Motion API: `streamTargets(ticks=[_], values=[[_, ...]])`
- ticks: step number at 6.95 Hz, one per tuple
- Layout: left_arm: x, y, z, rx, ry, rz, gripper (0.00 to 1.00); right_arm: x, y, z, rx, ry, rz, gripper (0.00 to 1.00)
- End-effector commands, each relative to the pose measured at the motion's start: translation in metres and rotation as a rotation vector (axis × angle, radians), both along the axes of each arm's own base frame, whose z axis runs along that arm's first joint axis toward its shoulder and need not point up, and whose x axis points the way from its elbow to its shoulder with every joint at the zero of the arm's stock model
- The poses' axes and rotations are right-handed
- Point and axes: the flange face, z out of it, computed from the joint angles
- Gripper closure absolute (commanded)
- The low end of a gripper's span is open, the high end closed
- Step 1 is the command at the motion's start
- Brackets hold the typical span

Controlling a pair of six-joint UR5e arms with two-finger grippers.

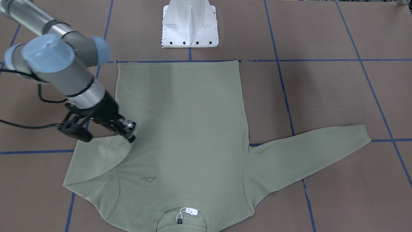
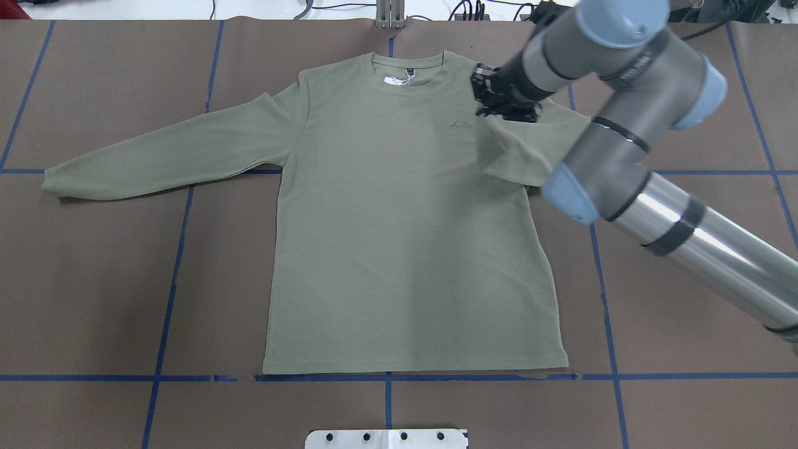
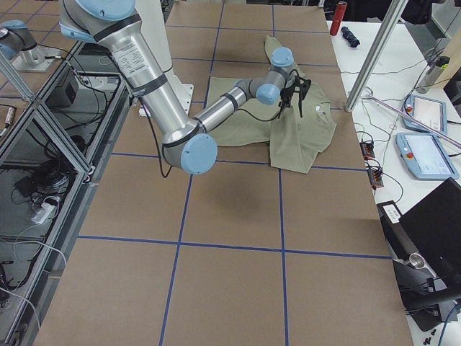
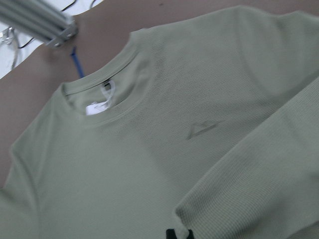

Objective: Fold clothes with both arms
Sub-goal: 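Grasp the sleeve cuff with the right gripper and carry it across the shirt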

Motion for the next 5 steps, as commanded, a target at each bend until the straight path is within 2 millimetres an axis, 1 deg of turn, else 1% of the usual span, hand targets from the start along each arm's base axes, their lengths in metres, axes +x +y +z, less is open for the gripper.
streamTargets(ticks=[1,2,3,4,5], values=[[0.0,0.0,0.0,0.002,0.001,0.002,0.0,-0.106,0.029,-0.13,0.054,-0.041,-0.004,1.0],[0.0,0.0,-0.001,0.003,0.001,0.002,0.0,-0.152,0.034,-0.143,0.058,-0.07,0.034,1.0],[0.0,0.0,-0.001,0.005,0.001,0.002,0.0,-0.186,0.028,-0.16,0.064,-0.08,0.042,1.0],[0.0,0.0,-0.001,0.005,0.001,0.002,0.0,-0.2,0.029,-0.167,0.079,-0.079,0.056,1.0],[0.0,-0.001,-0.002,0.008,0.001,0.003,0.0,-0.206,0.032,-0.169,0.087,-0.08,0.06,1.0]])
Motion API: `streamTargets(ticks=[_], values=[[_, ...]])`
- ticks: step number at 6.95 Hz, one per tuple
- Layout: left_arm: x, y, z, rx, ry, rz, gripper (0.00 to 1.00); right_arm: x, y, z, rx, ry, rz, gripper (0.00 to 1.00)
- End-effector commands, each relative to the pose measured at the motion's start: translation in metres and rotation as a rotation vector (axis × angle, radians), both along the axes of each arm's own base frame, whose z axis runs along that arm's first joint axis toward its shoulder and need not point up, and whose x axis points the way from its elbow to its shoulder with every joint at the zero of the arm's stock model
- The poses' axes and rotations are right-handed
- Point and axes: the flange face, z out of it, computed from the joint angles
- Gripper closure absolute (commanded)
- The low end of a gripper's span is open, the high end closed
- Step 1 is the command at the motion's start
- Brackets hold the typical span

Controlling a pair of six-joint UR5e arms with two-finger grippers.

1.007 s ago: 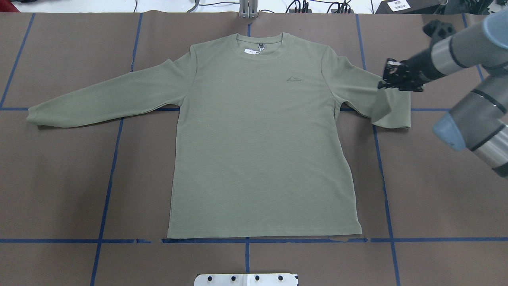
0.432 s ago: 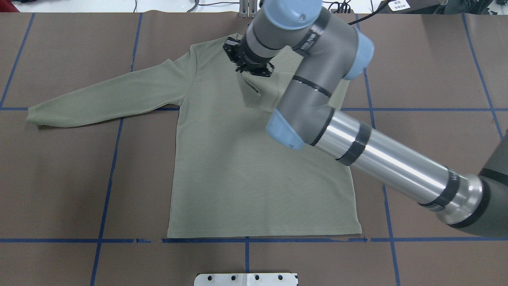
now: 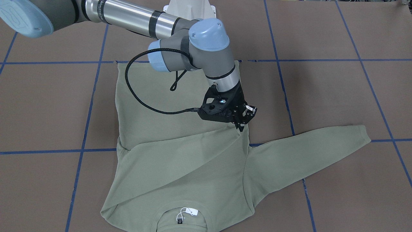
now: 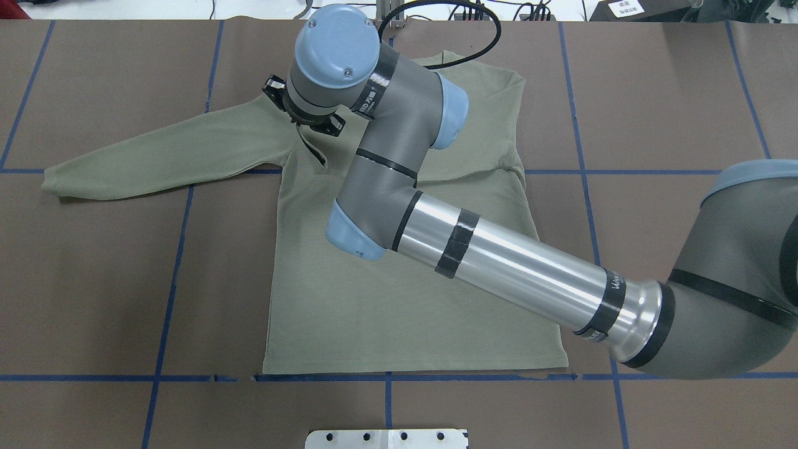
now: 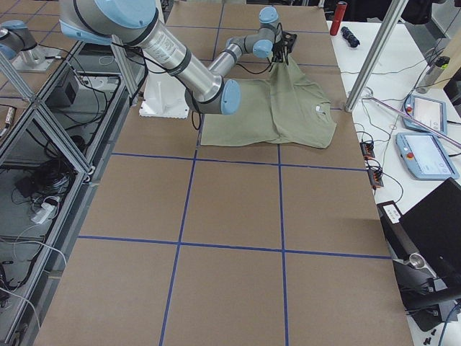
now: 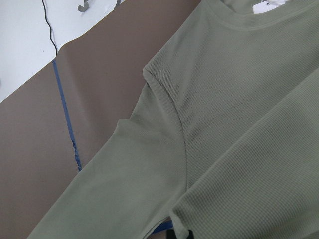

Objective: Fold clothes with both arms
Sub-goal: 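Grasp the sleeve cuff with the right gripper and carry it across the shirt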

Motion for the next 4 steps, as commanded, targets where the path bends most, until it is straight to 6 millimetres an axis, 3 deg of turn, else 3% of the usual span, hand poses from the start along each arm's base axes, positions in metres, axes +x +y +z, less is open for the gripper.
streamTargets(ticks=[1,2,3,4], values=[[0.0,0.0002,0.0001,0.001,0.0,0.001,0.0,-0.0293,0.01,-0.0074,0.025,-0.002,0.02,1.0],[0.0,-0.0005,0.0001,0.001,0.0,0.001,0.0,-0.0363,0.0072,-0.0082,0.038,-0.012,0.03,1.0],[-0.0008,0.0008,0.0,0.003,0.0,0.0,0.0,-0.0361,0.0054,-0.0085,0.042,-0.011,0.046,0.92],[-0.0001,0.0041,0.0039,0.007,-0.001,0.003,0.0,-0.0355,0.0042,-0.0084,0.034,-0.014,0.065,0.62]])
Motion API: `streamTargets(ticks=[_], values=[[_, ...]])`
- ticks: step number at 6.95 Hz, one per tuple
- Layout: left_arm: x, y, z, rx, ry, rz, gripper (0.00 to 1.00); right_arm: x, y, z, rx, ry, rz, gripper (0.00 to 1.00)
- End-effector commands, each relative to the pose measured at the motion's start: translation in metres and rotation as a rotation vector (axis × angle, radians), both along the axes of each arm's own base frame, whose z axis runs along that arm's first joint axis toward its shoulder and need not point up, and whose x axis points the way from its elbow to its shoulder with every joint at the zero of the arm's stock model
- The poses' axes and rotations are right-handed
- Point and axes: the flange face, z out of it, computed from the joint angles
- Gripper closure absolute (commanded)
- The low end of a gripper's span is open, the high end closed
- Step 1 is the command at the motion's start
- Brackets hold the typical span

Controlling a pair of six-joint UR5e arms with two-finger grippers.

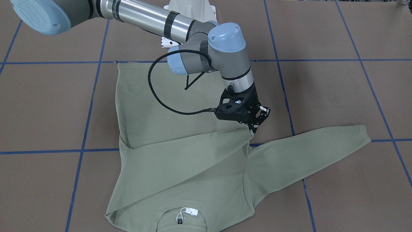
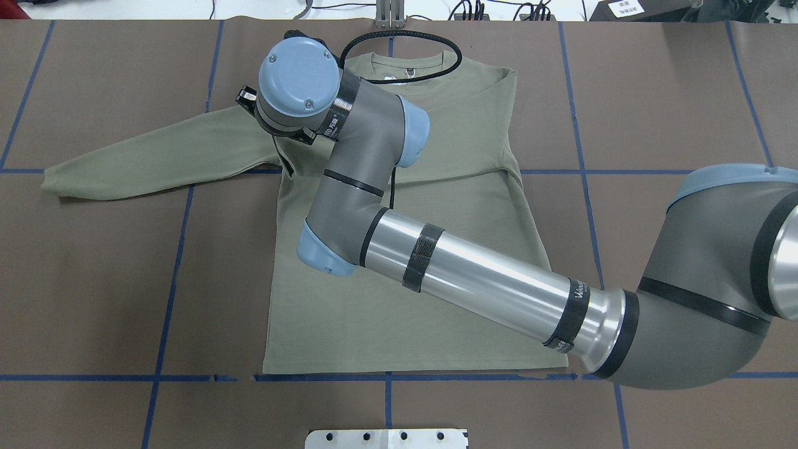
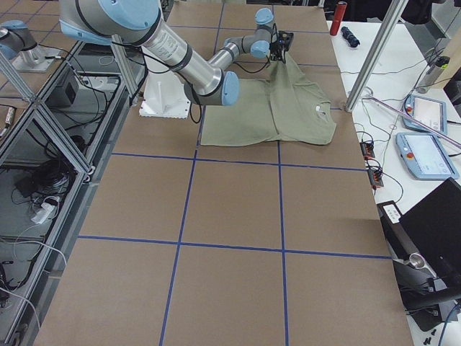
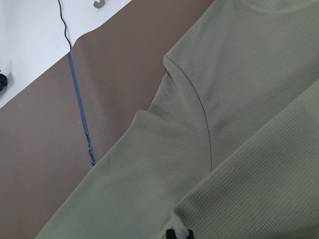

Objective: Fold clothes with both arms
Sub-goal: 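Lay the sleeve on the shirt and release, lifting the right gripper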

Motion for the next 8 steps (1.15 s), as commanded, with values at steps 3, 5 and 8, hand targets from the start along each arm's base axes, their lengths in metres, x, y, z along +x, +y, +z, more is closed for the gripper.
streamTargets(ticks=[3,5,8], values=[[0.001,-0.001,-0.004,0.037,0.003,0.002,0.0,-0.009,0.009,-0.008,-0.015,-0.022,0.062,0.19],[0.006,-0.001,-0.002,0.029,0.014,-0.022,0.0,0.022,-0.001,-0.034,-0.032,-0.092,0.096,0.02],[0.078,-0.008,0.075,-0.128,0.07,-0.066,0.0,0.134,-0.011,0.067,-0.065,-0.111,0.06,0.01]])
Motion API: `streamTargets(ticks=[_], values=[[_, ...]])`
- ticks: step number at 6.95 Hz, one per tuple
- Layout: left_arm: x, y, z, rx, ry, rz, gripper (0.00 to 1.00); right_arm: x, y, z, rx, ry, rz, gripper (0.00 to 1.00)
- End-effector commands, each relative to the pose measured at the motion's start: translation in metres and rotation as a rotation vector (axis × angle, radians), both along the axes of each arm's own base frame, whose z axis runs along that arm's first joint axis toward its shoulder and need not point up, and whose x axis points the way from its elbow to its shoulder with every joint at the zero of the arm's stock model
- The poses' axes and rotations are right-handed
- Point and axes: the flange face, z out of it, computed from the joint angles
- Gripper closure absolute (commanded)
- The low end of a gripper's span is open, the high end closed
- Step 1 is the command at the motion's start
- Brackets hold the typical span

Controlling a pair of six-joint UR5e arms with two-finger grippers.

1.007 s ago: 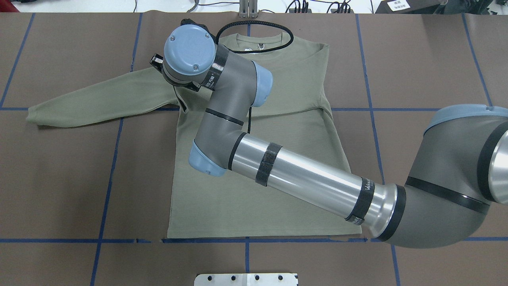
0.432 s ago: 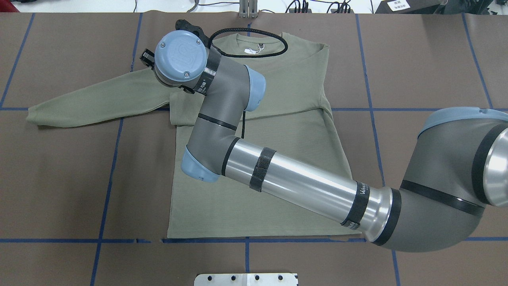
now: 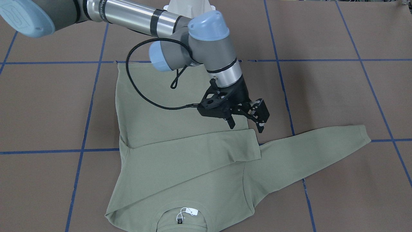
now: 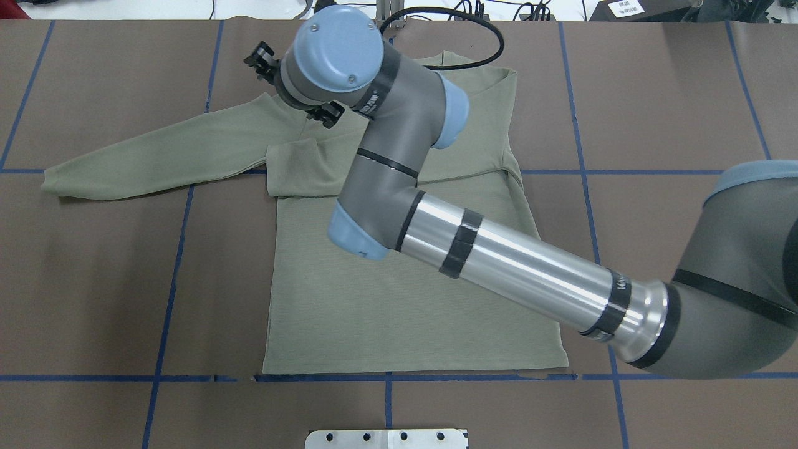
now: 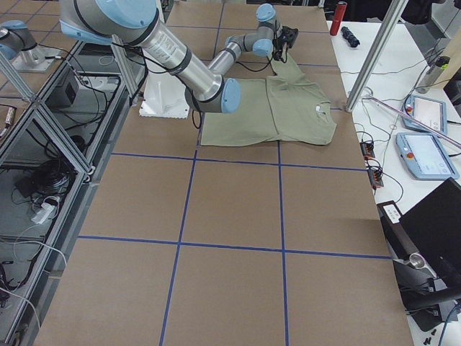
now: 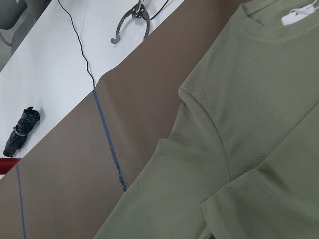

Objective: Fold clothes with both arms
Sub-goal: 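Lay the sleeve on the shirt and release, lifting the right gripper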

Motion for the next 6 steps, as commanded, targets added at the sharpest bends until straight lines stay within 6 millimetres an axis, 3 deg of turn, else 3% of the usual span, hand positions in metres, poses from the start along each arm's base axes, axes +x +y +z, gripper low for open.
streamTargets(ticks=[1,2,3,5,6], values=[[0.09,0.008,0.049,-0.14,0.041,0.005,0.0,0.082,0.0,0.076,-0.01,-0.003,0.016,0.01],[0.117,0.014,0.052,-0.177,0.074,-0.022,0.01,0.093,0.0,0.087,-0.016,0.002,0.021,0.01],[0.123,0.013,0.066,-0.178,0.081,-0.024,0.02,0.094,0.0,0.094,-0.024,0.009,0.021,0.01],[0.141,-0.032,0.055,-0.2,0.092,-0.045,0.11,0.121,0.023,0.134,-0.029,0.017,0.019,0.01],[0.15,-0.046,0.056,-0.207,0.088,-0.042,0.14,0.124,0.024,0.139,-0.031,0.021,0.022,0.01]])
